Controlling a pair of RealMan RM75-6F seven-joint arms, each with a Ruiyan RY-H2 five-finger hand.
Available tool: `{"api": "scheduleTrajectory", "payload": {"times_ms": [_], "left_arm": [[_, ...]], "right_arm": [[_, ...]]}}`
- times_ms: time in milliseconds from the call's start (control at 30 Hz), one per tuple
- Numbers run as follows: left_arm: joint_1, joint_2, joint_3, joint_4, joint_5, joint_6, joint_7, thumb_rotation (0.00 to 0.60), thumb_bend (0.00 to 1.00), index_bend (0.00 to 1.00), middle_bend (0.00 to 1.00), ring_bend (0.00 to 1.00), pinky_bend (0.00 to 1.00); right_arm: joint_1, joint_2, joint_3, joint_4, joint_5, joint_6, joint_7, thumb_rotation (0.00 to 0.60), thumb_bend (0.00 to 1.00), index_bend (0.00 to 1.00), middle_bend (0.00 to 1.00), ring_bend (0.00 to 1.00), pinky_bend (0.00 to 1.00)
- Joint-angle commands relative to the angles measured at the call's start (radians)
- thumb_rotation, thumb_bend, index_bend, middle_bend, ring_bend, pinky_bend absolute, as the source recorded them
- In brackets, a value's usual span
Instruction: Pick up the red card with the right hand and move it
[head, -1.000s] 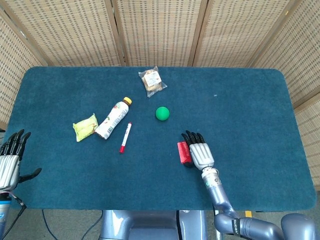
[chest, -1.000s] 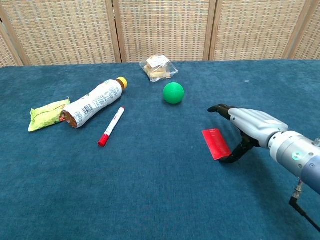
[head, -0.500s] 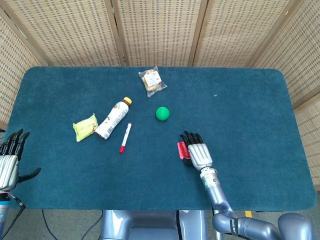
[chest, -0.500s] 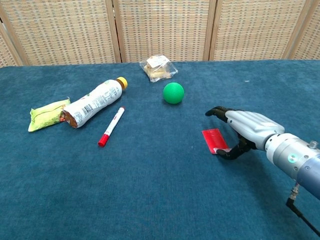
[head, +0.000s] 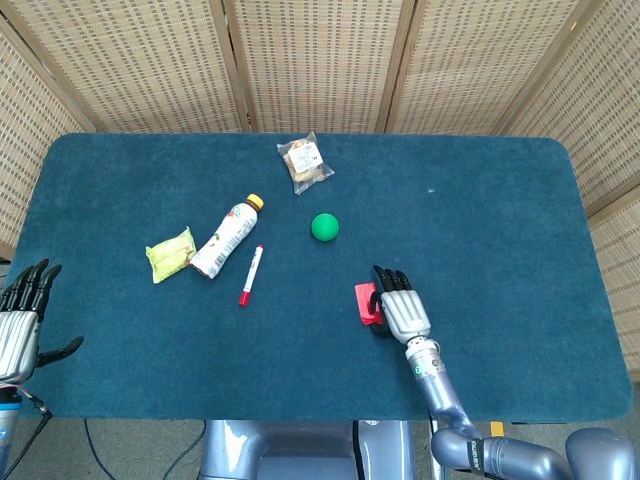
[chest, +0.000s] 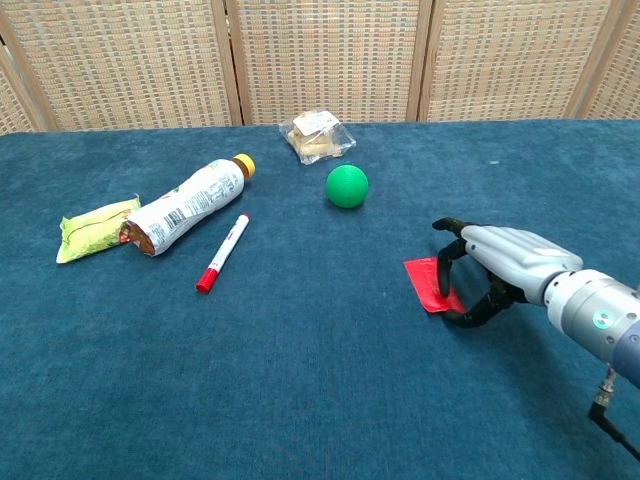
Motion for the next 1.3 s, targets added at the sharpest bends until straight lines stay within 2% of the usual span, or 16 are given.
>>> {"api": "scheduleTrajectory", "payload": {"times_ms": [33, 233, 800, 1067, 1300], "left_arm": [[0.0, 0.0, 0.0, 0.001, 0.0, 0.0, -0.001, 0.6, 0.06, 0.0, 0.0, 0.0, 0.13], [-0.001, 0.0, 0.0, 0.002, -0.001, -0.002, -0.002, 0.6, 0.06, 0.0, 0.0, 0.0, 0.13], [-0.001, 0.003, 0.001, 0.0, 0.001, -0.003, -0.007, 0.6, 0.06, 0.0, 0.0, 0.0, 0.13], [-0.001, 0.004, 0.001, -0.001, 0.002, -0.002, -0.009, 0.6, 0.06, 0.0, 0.0, 0.0, 0.13], [-0.001, 0.005, 0.002, -0.001, 0.002, -0.003, -0.009, 0.6, 0.06, 0.0, 0.0, 0.0, 0.13]], "right_arm": [[0.002, 0.001, 0.0, -0.002, 0.003, -0.004, -0.004, 0.6, 0.38, 0.63, 0.04, 0.0, 0.0], [0.008, 0.001, 0.0, -0.008, 0.009, -0.011, -0.017, 0.6, 0.37, 0.64, 0.05, 0.0, 0.0], [0.019, -0.018, 0.011, 0.009, 0.003, 0.006, -0.027, 0.6, 0.38, 0.54, 0.02, 0.0, 0.0], [0.02, -0.021, 0.009, 0.006, 0.012, 0.003, -0.038, 0.6, 0.53, 0.53, 0.02, 0.0, 0.0], [0.019, -0.021, 0.009, 0.005, 0.015, 0.004, -0.038, 0.6, 0.56, 0.53, 0.02, 0.0, 0.0]]}}
